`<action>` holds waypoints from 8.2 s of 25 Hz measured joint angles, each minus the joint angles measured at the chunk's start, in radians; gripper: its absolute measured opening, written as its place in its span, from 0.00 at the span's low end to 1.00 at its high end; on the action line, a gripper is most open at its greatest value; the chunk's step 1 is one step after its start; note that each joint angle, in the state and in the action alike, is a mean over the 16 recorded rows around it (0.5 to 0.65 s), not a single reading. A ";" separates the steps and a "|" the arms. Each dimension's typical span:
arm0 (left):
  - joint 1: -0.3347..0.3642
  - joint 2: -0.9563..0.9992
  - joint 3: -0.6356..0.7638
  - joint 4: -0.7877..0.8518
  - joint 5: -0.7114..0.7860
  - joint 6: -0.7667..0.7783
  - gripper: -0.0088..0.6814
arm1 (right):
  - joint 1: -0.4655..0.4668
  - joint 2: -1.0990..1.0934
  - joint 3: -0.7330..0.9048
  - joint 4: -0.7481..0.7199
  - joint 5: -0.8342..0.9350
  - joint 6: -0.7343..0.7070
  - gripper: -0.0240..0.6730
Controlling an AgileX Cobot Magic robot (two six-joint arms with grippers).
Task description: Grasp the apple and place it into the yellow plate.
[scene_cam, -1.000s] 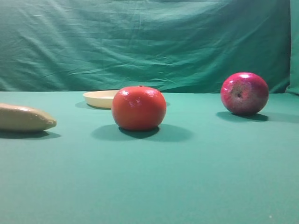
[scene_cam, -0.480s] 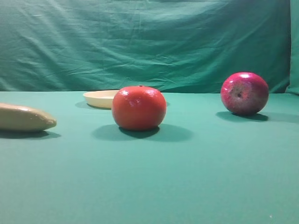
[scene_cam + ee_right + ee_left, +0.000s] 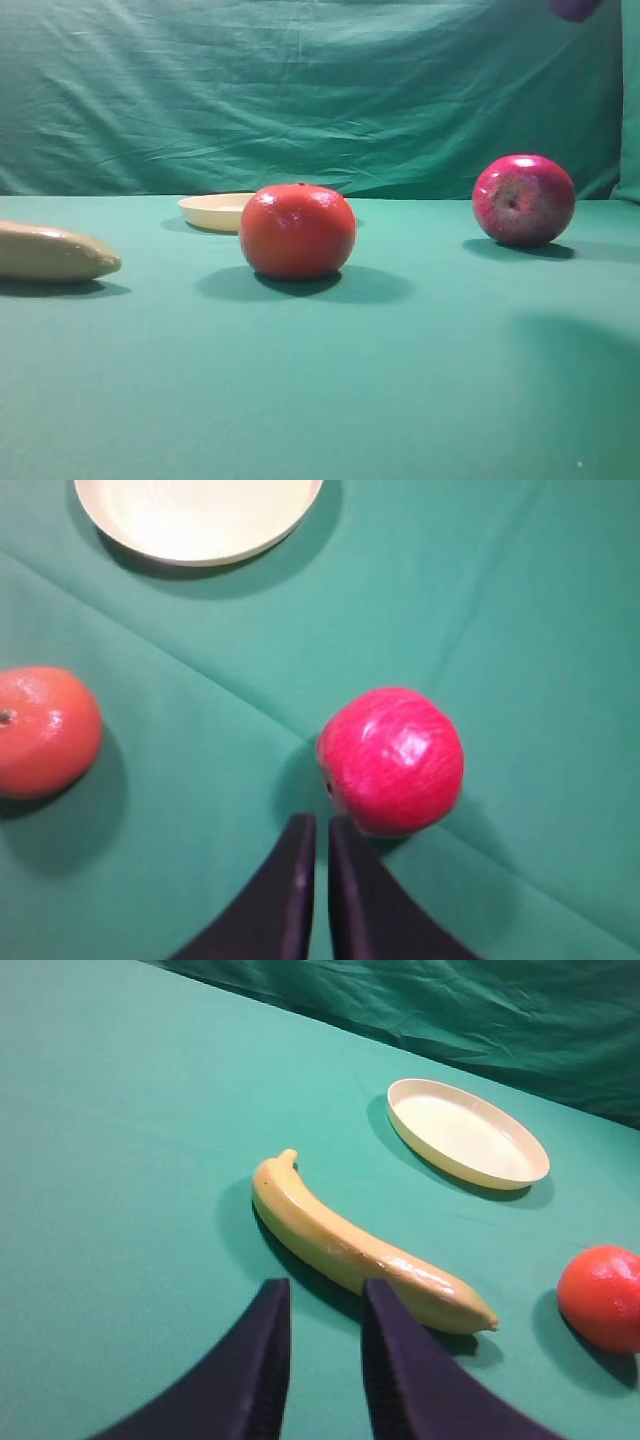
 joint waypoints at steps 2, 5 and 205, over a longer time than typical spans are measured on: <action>0.000 0.000 0.000 0.000 0.000 0.000 0.24 | 0.000 0.029 -0.003 -0.001 -0.017 0.000 0.79; 0.000 0.000 0.000 0.000 0.000 0.000 0.24 | 0.000 0.073 -0.005 -0.001 -0.051 0.000 0.91; 0.000 0.000 0.000 0.000 0.000 0.000 0.24 | -0.210 -1.587 1.160 -0.506 -0.320 0.661 0.03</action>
